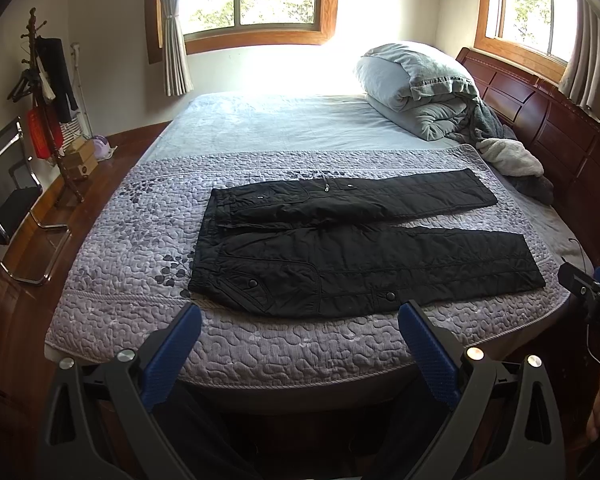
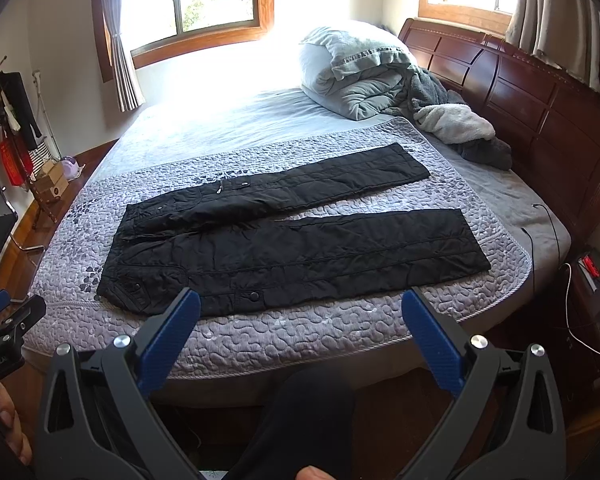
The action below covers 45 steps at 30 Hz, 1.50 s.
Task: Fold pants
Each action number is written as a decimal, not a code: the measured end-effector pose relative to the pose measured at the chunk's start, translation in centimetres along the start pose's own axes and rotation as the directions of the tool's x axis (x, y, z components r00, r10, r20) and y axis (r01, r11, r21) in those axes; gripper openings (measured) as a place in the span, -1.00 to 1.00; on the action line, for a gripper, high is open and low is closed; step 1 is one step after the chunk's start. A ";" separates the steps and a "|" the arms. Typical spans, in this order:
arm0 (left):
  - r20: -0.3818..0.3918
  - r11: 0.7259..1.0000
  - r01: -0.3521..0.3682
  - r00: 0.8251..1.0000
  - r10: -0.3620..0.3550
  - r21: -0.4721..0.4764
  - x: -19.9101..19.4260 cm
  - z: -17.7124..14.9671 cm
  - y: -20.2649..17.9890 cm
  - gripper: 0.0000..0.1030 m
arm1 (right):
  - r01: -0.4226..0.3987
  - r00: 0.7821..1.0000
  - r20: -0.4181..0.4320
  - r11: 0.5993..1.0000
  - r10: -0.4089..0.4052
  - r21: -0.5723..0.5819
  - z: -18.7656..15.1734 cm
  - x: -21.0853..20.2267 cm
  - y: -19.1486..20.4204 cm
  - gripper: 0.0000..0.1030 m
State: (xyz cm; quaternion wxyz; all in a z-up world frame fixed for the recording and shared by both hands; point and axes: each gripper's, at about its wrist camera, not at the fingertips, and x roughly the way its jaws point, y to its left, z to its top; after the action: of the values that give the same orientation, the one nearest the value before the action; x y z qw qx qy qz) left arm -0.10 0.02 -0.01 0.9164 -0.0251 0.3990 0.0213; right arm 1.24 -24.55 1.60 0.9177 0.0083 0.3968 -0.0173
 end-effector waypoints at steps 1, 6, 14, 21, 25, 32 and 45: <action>0.001 1.000 0.000 1.000 0.000 0.000 0.0 0.0 0.0 0.93 | 0.001 1.000 0.000 1.000 -0.001 0.000 0.0 0.0 0.0 0.96; 0.000 1.000 -0.002 1.000 0.002 0.002 0.1 0.0 -0.1 0.93 | 0.000 1.000 -0.002 1.000 0.000 0.003 0.0 0.0 -0.3 0.96; 0.000 1.000 -0.001 1.000 0.001 0.002 0.2 0.1 -0.2 0.93 | 0.001 1.000 -0.003 1.000 -0.001 0.003 0.0 0.1 -0.4 0.96; -0.001 1.000 -0.002 1.000 0.002 0.002 0.3 0.1 -0.3 0.93 | 0.002 1.000 -0.003 1.000 -0.002 0.001 0.1 0.1 -0.3 0.96; 0.000 1.000 -0.002 1.000 0.002 0.001 0.3 0.2 -0.4 0.93 | 0.003 1.000 -0.004 1.000 -0.003 0.000 0.0 0.0 -0.3 0.96; 0.003 1.000 -0.004 1.000 0.004 0.001 0.2 0.1 -0.4 0.93 | 0.002 1.000 -0.005 1.000 -0.002 0.001 0.1 0.0 -0.3 0.96; 0.006 1.000 -0.007 1.000 0.007 0.002 0.2 0.1 -0.3 0.93 | 0.004 1.000 -0.009 1.000 -0.004 -0.001 0.1 0.1 -0.4 0.96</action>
State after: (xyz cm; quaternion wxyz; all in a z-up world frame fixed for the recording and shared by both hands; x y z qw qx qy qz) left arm 0.11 -0.30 -0.04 0.9174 -0.0229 0.3966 0.0241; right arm 1.42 -24.93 1.59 0.9159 0.0072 0.4008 -0.0189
